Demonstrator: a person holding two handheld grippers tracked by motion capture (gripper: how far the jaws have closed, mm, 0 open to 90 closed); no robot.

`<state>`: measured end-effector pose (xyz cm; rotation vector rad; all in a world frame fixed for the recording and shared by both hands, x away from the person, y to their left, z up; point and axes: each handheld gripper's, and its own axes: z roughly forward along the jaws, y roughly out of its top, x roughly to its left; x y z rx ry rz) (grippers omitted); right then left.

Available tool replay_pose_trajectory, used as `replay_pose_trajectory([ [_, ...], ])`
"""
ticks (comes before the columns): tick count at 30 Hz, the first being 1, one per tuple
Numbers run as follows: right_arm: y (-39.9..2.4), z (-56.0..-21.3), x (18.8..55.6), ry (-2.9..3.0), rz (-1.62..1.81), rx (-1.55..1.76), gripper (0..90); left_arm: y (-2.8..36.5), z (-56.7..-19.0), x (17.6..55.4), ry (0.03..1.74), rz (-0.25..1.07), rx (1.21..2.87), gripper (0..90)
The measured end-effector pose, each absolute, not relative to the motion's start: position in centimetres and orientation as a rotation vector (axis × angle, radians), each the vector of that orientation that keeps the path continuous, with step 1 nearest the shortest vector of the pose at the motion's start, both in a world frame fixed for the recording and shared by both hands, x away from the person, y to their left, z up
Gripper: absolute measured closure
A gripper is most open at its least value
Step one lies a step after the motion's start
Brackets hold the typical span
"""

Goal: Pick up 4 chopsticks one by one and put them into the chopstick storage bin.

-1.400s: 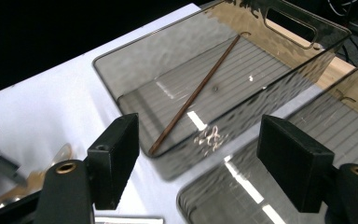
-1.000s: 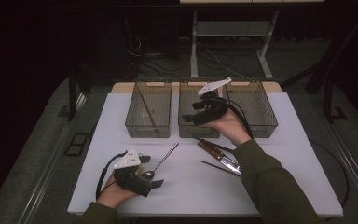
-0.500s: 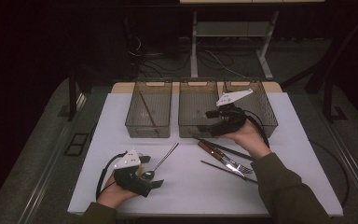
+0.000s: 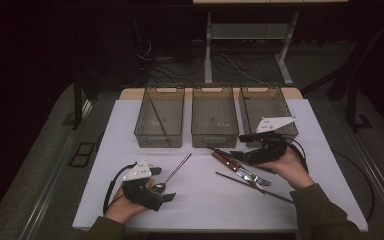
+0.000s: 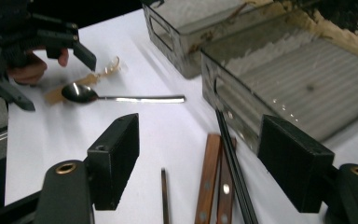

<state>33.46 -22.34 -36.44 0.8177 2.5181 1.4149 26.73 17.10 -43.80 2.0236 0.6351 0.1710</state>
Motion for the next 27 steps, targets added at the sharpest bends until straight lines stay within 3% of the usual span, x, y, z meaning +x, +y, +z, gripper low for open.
replay_pose_trajectory([
  [17,-26.9,-39.4,29.1,2.573,1.377,0.863,26.3,17.1,-43.8,26.7,0.640,0.175,2.026,0.0],
  [27,-30.1,-40.7,27.4,2.581,1.345,0.928,42.7,17.2,-43.7,26.7,0.634,0.178,2.028,0.0],
])
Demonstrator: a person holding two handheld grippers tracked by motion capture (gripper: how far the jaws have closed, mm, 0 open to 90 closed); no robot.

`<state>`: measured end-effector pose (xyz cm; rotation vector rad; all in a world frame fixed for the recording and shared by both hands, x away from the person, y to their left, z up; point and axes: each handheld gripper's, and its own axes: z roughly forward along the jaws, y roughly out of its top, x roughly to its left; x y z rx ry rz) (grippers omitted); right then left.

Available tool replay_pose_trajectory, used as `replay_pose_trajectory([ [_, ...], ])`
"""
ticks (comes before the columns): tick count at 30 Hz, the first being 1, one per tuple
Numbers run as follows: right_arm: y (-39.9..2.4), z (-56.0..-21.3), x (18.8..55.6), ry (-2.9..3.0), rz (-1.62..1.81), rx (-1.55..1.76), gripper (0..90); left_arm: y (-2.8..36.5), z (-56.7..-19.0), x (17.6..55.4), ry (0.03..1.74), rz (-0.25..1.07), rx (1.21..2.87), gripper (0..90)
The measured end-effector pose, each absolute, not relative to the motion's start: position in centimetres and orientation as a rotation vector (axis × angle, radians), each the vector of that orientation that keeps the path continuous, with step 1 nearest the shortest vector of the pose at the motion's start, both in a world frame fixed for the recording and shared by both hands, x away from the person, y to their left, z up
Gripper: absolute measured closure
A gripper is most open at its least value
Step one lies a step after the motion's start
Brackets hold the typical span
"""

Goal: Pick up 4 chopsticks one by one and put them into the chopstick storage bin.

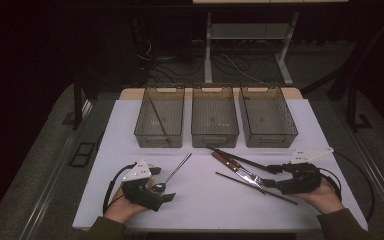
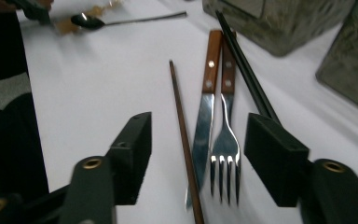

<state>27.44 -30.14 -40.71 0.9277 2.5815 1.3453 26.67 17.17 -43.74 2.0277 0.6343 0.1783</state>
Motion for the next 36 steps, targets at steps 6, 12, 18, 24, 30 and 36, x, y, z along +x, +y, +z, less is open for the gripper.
replay_pose_trajectory([
  [6,-31.3,-41.8,26.7,2.621,1.310,0.945,51.6,17.2,-43.8,26.7,0.637,0.178,2.029,0.0],
  [12,-32.0,-42.8,26.0,2.655,1.269,0.938,60.0,17.2,-43.8,26.7,0.633,0.180,2.038,0.0],
  [18,-32.1,-43.7,26.1,2.698,1.223,0.935,68.3,17.1,-43.7,26.6,0.634,0.182,2.030,0.0],
  [24,-32.2,-44.2,26.4,2.719,1.195,0.937,72.8,17.2,-43.7,26.7,0.633,0.181,2.030,0.0],
  [30,-31.8,-44.6,26.5,2.743,1.173,0.900,76.1,17.1,-43.7,26.7,0.632,0.182,2.031,0.0],
  [36,-31.4,-44.8,26.4,2.758,1.131,0.856,76.9,17.1,-43.8,26.6,0.633,0.178,2.033,0.0],
])
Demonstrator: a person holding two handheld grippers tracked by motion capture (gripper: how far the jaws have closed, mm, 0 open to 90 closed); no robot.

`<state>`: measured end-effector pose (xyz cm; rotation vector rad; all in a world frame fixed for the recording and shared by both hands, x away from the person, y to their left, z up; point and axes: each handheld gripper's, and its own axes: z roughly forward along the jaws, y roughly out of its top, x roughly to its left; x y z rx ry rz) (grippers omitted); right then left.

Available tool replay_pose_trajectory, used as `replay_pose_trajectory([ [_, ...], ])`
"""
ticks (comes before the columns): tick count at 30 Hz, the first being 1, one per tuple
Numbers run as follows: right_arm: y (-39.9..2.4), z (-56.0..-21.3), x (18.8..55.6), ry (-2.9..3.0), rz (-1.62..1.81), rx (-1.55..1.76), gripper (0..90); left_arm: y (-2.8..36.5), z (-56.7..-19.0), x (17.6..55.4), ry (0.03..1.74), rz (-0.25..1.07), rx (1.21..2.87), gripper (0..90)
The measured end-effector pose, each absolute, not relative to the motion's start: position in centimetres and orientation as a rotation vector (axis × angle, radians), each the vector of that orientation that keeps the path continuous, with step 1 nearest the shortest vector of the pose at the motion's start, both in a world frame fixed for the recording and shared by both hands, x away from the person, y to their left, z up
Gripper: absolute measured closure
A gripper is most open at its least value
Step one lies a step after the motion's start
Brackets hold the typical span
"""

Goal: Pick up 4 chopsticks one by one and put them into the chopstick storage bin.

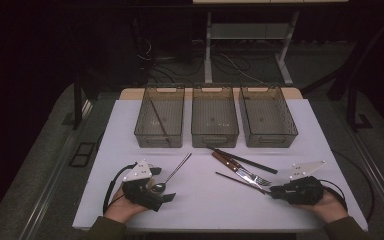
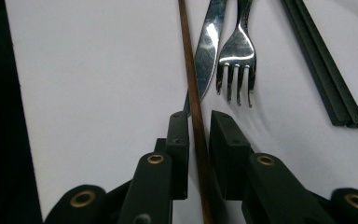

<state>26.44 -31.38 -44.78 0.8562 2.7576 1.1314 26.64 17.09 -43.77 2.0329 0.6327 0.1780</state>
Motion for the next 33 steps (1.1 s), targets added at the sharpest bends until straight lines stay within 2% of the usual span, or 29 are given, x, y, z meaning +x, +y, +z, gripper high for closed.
replay_pose_trajectory([
  [9,-31.02,-44.81,26.26,2.749,1.073,0.788,82.2,16.99,-43.80,26.64,0.627,0.182,2.035,0.0],
  [33,-31.08,-44.46,26.32,2.775,1.095,0.748,84.1,17.01,-43.76,26.62,0.624,0.183,2.034,0.0],
])
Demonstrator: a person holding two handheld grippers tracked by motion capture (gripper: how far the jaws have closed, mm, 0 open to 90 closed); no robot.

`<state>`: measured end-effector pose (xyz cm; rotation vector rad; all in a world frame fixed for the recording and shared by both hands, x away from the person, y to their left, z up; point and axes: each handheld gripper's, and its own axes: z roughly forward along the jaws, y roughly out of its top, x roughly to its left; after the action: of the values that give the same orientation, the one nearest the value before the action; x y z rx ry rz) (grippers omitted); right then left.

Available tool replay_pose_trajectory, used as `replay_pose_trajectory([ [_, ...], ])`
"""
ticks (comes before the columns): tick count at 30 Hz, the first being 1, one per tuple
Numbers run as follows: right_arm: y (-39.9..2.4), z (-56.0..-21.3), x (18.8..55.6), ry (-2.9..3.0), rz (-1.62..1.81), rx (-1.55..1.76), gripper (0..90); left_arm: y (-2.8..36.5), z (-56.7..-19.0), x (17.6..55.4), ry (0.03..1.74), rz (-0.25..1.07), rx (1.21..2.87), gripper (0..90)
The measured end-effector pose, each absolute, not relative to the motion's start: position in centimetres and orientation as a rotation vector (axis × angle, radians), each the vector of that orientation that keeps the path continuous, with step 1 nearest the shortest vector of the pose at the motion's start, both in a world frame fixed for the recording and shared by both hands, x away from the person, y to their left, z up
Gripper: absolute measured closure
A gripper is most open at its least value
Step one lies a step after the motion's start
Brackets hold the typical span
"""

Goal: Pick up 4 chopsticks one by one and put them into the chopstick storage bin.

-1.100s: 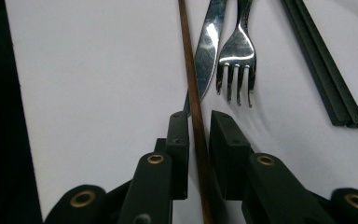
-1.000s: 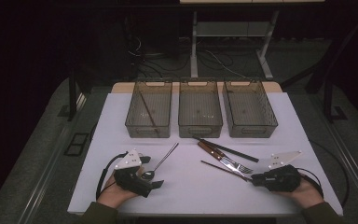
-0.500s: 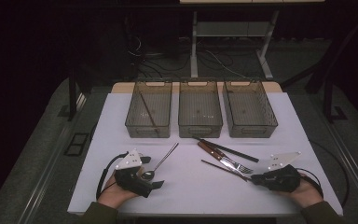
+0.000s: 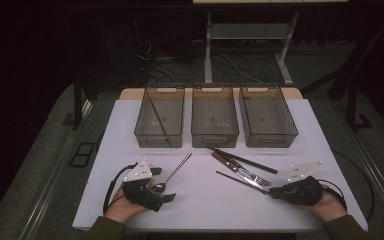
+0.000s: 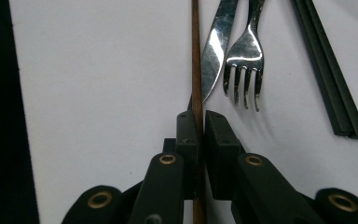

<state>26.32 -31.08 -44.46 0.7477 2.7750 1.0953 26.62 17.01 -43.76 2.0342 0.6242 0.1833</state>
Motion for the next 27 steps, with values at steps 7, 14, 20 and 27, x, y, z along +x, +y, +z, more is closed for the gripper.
replay_pose_trajectory([
  [7,-31.3,-43.6,26.1,2.758,1.160,0.752,84.1,17.0,-43.7,26.6,0.624,0.184,2.036,0.0],
  [14,-31.4,-43.0,26.1,2.738,1.197,0.755,84.0,17.0,-43.8,26.6,0.626,0.182,2.037,0.0],
  [20,-31.3,-42.5,26.3,2.724,1.242,0.794,84.0,17.0,-43.8,26.7,0.624,0.181,2.041,0.0],
  [27,-30.6,-42.2,26.5,2.720,1.270,0.819,84.0,17.0,-43.8,26.6,0.625,0.179,2.040,0.0],
])
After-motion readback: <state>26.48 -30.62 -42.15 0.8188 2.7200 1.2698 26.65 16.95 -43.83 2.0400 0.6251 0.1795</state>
